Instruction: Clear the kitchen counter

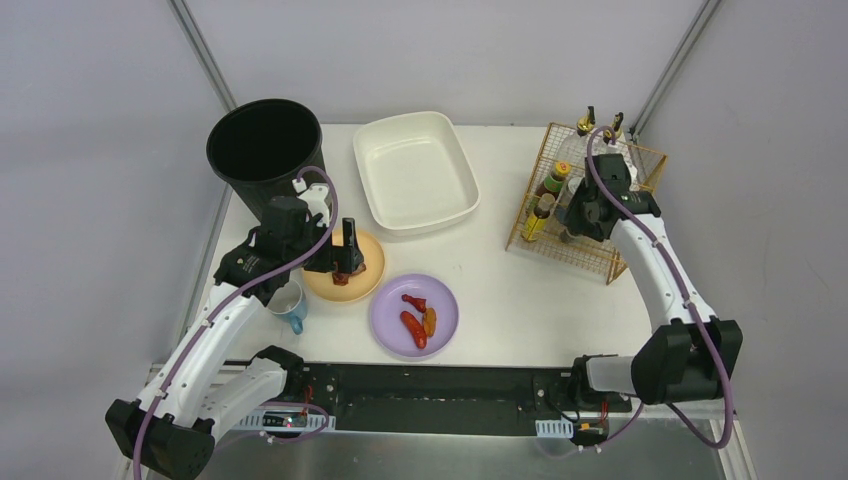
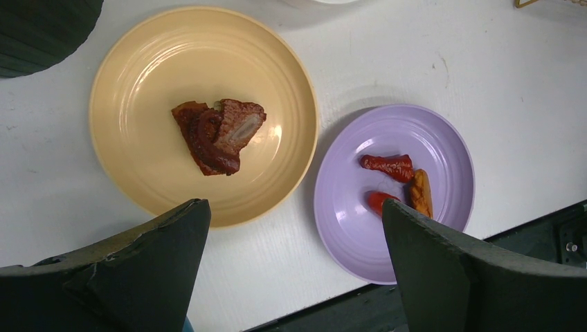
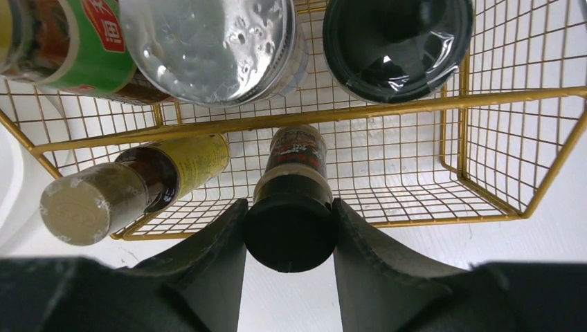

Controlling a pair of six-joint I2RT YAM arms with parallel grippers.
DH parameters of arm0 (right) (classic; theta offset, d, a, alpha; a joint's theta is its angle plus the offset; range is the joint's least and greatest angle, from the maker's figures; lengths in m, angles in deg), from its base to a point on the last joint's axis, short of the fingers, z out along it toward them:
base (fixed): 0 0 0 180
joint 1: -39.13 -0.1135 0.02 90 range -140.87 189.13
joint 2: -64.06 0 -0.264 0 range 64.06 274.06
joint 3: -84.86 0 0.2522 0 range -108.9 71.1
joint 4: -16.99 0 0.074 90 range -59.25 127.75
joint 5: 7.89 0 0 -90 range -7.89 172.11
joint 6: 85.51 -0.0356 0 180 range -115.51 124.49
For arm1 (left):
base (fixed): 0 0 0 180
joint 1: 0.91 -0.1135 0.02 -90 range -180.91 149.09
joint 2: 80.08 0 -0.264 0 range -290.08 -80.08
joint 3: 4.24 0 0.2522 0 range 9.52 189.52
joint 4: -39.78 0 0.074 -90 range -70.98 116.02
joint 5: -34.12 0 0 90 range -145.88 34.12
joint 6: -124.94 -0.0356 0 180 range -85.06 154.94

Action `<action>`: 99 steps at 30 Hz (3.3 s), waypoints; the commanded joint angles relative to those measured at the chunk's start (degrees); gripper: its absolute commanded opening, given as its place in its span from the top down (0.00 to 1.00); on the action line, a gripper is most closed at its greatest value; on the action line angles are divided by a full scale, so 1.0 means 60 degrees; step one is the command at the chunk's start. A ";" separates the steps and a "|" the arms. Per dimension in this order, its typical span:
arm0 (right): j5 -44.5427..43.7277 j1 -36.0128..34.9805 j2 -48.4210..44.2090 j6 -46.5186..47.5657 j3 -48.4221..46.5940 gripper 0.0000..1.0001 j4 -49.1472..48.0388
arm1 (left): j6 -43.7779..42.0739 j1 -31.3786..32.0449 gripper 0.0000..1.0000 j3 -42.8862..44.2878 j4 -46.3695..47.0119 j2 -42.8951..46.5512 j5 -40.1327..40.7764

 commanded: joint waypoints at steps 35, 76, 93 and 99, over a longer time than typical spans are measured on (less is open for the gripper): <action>0.0395 -0.0806 -0.1232 -0.0035 -0.0841 0.22 0.0831 | 0.0330 0.0051 0.00 0.0189 -0.0055 -0.0212 -0.0749; 0.3236 -0.6002 -0.1349 -0.2344 0.3129 0.24 -0.2394 | 0.7080 0.3195 0.00 -0.1978 -0.1355 -0.1689 -0.0279; 0.3389 -0.6035 -0.1690 -0.2253 0.3539 0.24 -0.2530 | 0.9187 0.3180 0.24 -0.4044 0.1871 -0.2265 -0.0348; 0.3366 -0.6028 -0.1794 -0.2276 0.3753 0.24 -0.2583 | 0.9314 0.3180 0.33 -0.4293 0.1930 -0.2232 0.0148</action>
